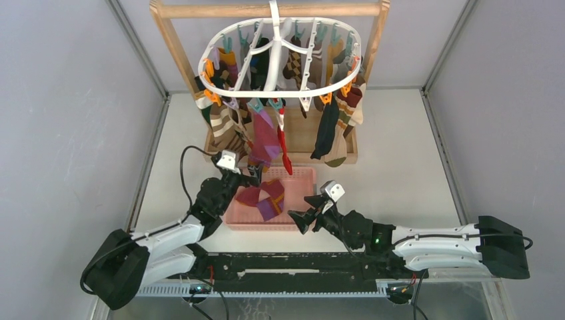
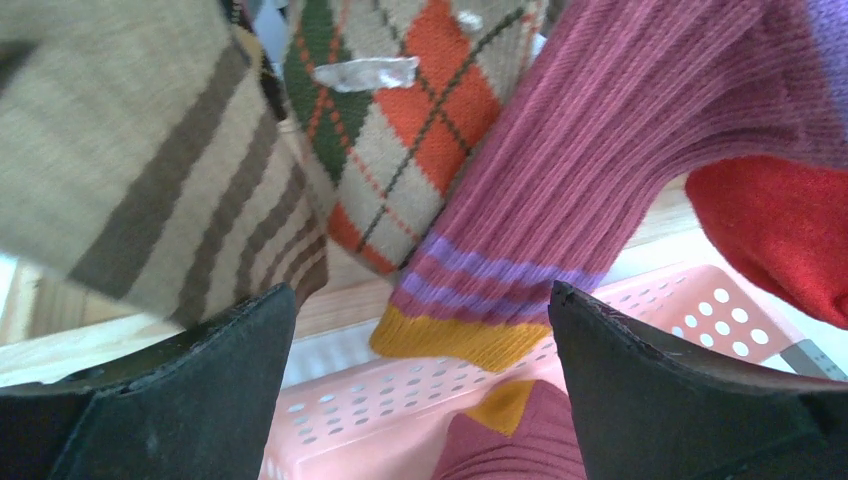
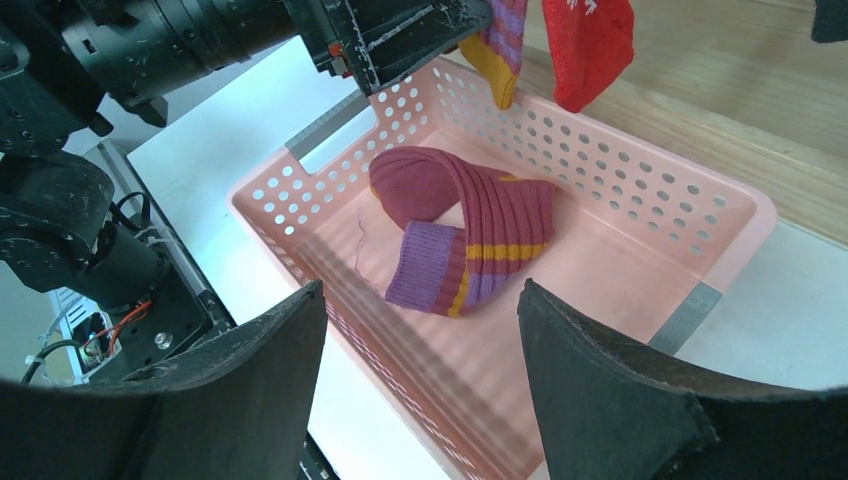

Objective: Remove the socks clipped to the hanger
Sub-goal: Remove the sock from the hanger.

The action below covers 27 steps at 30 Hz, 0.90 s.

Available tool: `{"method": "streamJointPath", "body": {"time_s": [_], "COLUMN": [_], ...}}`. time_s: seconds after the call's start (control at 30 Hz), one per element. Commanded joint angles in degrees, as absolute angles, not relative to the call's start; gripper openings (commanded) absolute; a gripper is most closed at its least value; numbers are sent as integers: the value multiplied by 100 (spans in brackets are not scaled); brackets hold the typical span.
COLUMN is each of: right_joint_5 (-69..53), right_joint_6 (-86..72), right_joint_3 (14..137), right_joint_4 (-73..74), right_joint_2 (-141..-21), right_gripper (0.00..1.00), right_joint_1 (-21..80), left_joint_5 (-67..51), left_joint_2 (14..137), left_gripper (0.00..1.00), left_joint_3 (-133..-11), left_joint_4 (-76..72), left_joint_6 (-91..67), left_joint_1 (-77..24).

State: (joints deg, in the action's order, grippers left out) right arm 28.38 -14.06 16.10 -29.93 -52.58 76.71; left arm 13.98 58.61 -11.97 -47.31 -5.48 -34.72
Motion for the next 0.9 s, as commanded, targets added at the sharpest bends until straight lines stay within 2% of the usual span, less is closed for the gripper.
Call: {"method": "streamJointPath", "body": {"time_s": [0.0,0.4,0.47,0.53,0.63,0.8,0.87], "right_joint_5": [2815,2673,2634,2575,2535,2493,2487], "right_joint_6": [-1461,-1459,-1467,-1476,-1481,-1494,-1494], "right_joint_3": [1587,1447,1430,1421,1417,1399,1397], "right_joint_4": [-3107,-3120,-3144,-3182,-3203,-3254,-3252], "right_joint_2": [-5094,-4940,-4951,-4964,-4992,-5044,-5040], "right_gripper": [77,77,77,77,77,77,77], "right_joint_1": [7613,7417,7377,7351,7323,7287,7285], "left_joint_5": [355,-536,-560,-566,-553,-685,-716], "left_joint_2": [6269,6814,6820,6837,6866,6933,6914], "left_gripper": [100,100,95,86,62,18,5], "left_joint_3": [-1805,-2039,-2041,-2031,-2052,-2165,-2175], "left_joint_4": [-5063,-5307,-5309,-5309,-5291,-5187,-5168], "left_joint_6": [-437,-521,-535,-539,-554,-554,-568], "left_joint_1": [-3290,-3011,-3015,-3002,-3006,-2987,-2983]}}
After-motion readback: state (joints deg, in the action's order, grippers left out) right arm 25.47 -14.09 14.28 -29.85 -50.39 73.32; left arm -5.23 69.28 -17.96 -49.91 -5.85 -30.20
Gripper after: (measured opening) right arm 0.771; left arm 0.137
